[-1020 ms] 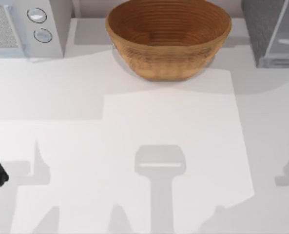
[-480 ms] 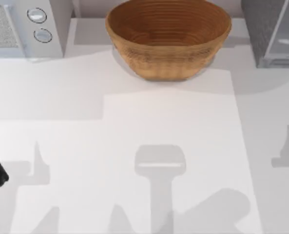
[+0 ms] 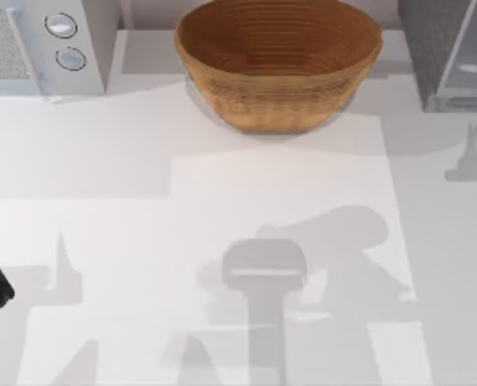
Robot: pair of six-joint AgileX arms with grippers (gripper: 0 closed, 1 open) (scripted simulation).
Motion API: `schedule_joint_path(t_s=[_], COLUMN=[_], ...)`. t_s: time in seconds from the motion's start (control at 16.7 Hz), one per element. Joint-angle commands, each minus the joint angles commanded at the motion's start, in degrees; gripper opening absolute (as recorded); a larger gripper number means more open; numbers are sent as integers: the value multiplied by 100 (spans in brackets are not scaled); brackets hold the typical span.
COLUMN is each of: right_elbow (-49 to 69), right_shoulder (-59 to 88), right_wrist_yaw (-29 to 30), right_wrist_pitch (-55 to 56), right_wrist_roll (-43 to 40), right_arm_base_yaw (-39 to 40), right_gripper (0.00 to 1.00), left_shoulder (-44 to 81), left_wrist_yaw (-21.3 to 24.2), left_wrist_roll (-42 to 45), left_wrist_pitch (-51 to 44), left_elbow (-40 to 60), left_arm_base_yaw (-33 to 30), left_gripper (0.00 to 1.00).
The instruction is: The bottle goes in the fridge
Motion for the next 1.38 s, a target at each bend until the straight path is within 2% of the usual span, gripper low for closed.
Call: schedule_joint_path(t_s=[0.3, 0.6, 0.78, 1.2, 1.38], right_elbow=[1257, 2303, 2647, 2740, 3327], right_shoulder=[3388, 5406, 5892, 6004, 6369], right_wrist_yaw=[-312, -514, -565, -557, -489], right_wrist_pitch=[1393, 2322, 2578, 2542, 2270], right_wrist_roll=[-72, -46, -12, 0, -4], right_arm_base_yaw=[-367, -604, -667, -631, -585], right_gripper=[1, 1, 1, 1, 1], left_shoulder=[0, 0, 0, 0, 0], left_wrist_yaw=[0, 0, 0, 0, 0], left_wrist_roll=[0, 0, 0, 0, 0], left_wrist_pitch=[0, 0, 0, 0, 0], left_elbow=[0, 0, 0, 0, 0], left_arm_base_yaw=[0, 0, 0, 0, 0], left_gripper=[100, 100, 100, 100, 100])
